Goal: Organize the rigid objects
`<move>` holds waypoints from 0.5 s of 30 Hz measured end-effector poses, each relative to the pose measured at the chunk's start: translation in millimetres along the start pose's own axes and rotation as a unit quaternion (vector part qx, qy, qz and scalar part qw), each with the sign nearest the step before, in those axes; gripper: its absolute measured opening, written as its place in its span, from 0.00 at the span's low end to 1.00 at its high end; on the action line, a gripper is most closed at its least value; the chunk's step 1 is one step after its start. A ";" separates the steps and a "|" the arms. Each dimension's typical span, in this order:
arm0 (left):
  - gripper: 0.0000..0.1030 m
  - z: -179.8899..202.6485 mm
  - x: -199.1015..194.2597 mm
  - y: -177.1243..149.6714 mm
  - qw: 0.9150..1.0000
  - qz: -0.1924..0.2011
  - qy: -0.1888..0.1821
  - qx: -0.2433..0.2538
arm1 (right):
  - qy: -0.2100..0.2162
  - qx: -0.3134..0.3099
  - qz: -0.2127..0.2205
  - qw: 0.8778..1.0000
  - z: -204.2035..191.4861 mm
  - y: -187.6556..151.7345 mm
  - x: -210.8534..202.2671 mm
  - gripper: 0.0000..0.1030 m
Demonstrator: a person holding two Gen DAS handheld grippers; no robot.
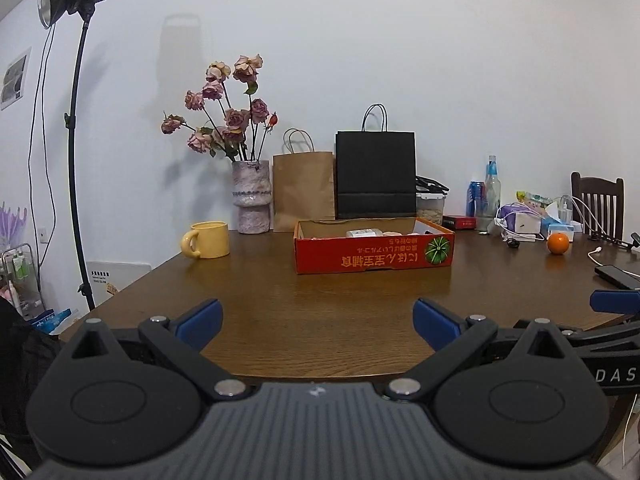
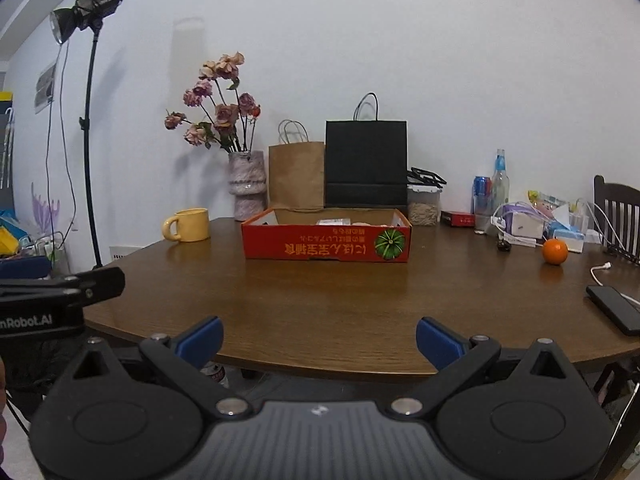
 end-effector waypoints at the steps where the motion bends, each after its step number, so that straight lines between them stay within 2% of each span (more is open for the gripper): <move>1: 1.00 -0.1 -0.5 -0.3 1.000 0.000 0.000 0.000 | 0.001 -0.001 0.001 1.000 -1.1 0.5 -0.2 1.00; 15: 1.00 2.5 -1.6 0.1 1.000 0.005 0.003 -0.001 | 0.010 0.006 0.007 1.000 1.5 6.1 1.8 1.00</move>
Point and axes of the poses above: each gripper's, at about its wrist camera, not at the fingertips, and x roughly the way its jaws point, z to its right, y to its top, the point moved 6 cm from there along x, roughly the way its jaws point
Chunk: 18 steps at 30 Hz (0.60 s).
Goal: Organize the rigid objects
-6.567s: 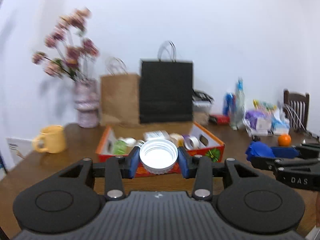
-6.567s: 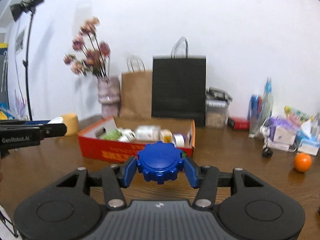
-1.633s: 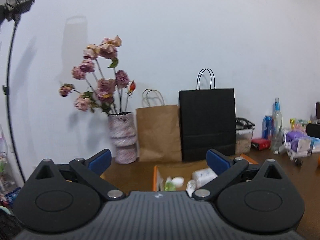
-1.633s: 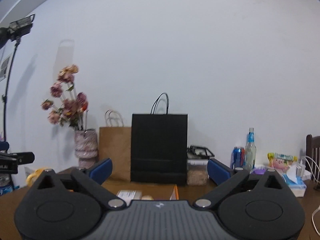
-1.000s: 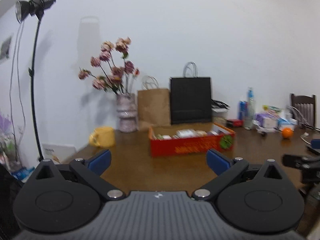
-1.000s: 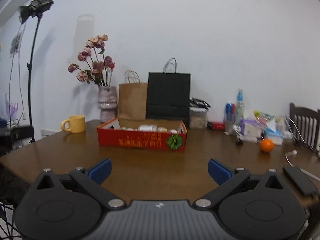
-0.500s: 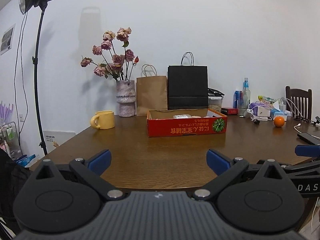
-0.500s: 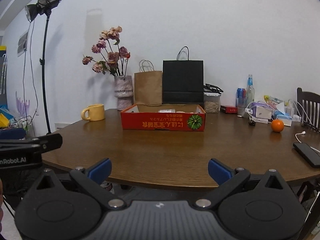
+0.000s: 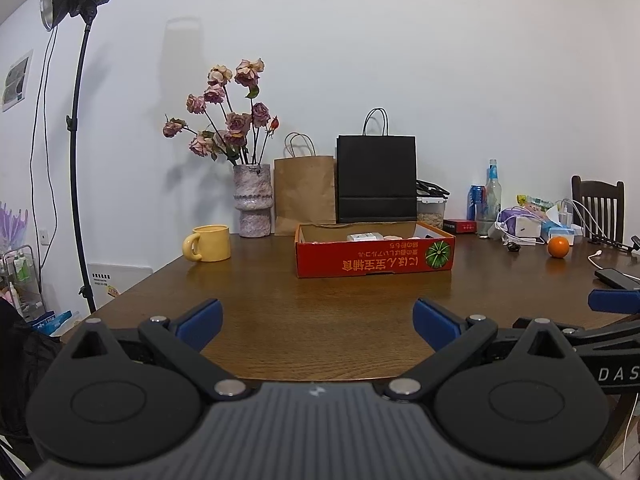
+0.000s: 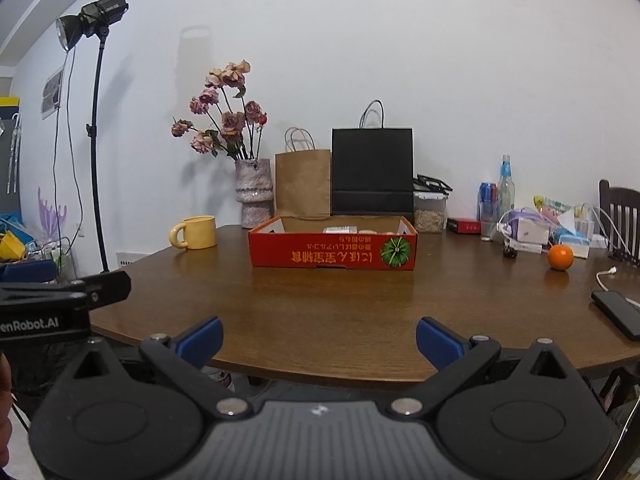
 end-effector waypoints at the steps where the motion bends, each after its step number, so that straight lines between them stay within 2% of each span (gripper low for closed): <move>1: 1.00 -0.9 -0.4 0.0 1.000 0.000 0.000 0.000 | -0.001 0.003 -0.001 1.000 1.1 -0.5 0.4 1.00; 18: 1.00 -0.8 -2.6 -0.4 1.000 -0.002 0.001 -0.001 | -0.003 0.005 0.003 1.000 1.5 -2.6 1.0 1.00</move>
Point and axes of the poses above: each gripper's, at about its wrist camera, not at the fingertips, and x roughly the way its jaws point, z to its right, y to its top, the point moved 6 cm from there along x, roughly the way its jaws point
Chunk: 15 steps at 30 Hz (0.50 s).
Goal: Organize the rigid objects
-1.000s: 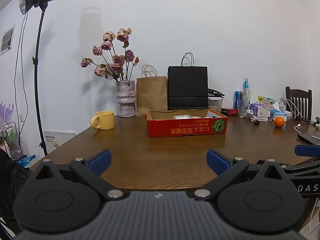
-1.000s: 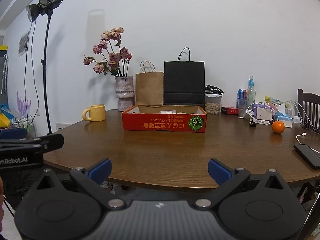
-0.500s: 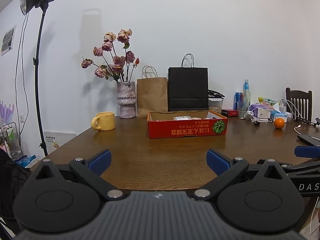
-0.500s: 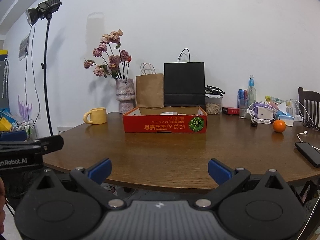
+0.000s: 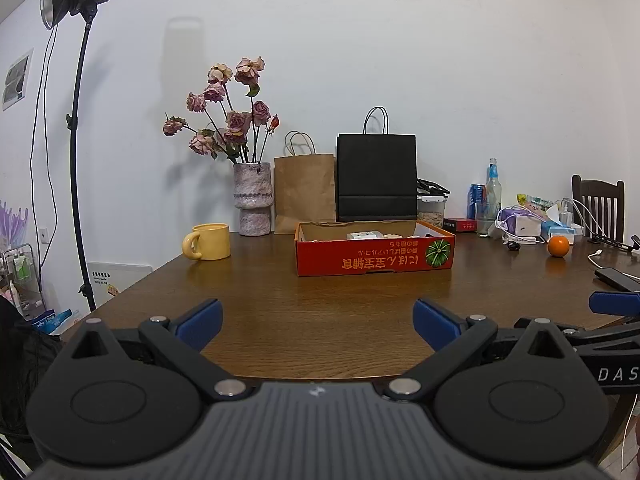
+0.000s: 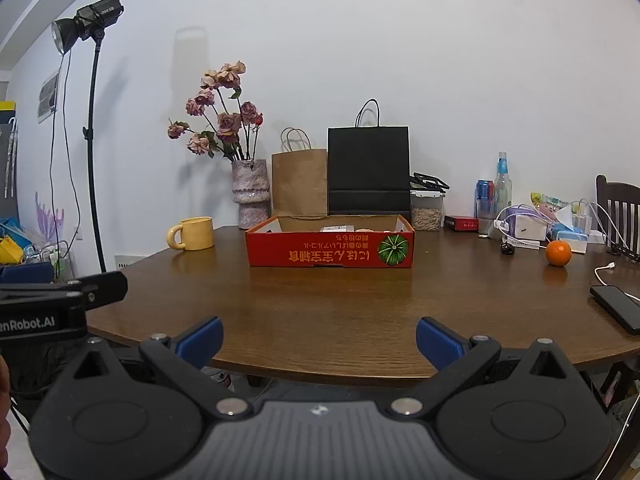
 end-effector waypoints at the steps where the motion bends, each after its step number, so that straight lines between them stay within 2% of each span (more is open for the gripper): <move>1: 1.00 0.1 0.4 0.3 1.000 -0.001 0.000 0.000 | 0.001 0.001 -0.001 1.000 0.1 -0.6 0.6 1.00; 15: 1.00 -0.6 1.2 0.8 1.000 -0.001 0.001 0.000 | 0.001 0.000 -0.002 1.000 -0.2 -1.6 1.2 1.00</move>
Point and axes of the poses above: each gripper's, at about its wrist camera, not at the fingertips, and x roughly the way its jaws point, z to its right, y to its top, the point moved 6 cm from there along x, roughly the way its jaws point
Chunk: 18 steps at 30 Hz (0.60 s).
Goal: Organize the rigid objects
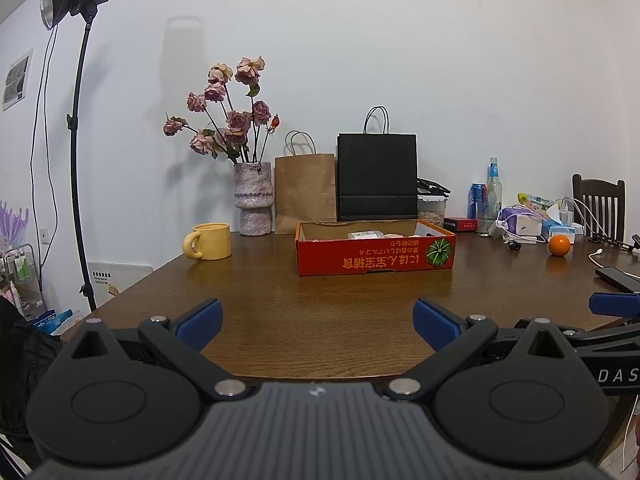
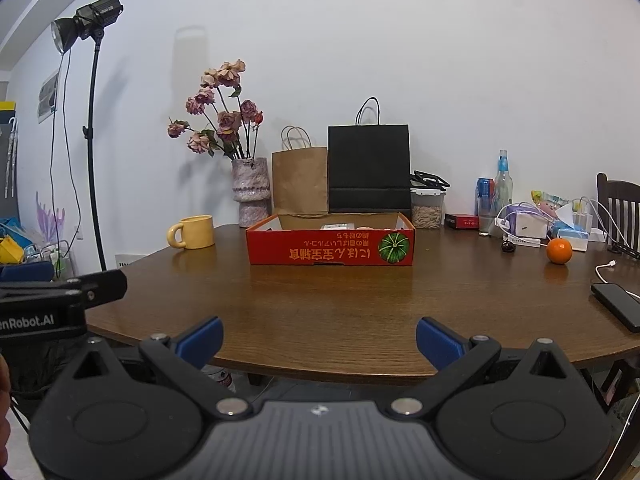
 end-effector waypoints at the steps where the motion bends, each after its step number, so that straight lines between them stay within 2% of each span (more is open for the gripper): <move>1: 1.00 -0.1 0.0 0.0 1.000 0.000 0.000 0.000 | 0.000 0.000 0.000 1.000 -0.2 -0.2 0.1 1.00; 18: 1.00 -0.2 0.2 0.7 1.000 0.000 0.001 0.000 | 0.001 0.000 0.000 1.000 3.0 1.1 0.0 1.00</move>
Point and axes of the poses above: each gripper's, at about its wrist camera, not at the fingertips, and x roughly the way its jaws point, z to its right, y to its top, the point moved 6 cm from there along x, roughly the way its jaws point
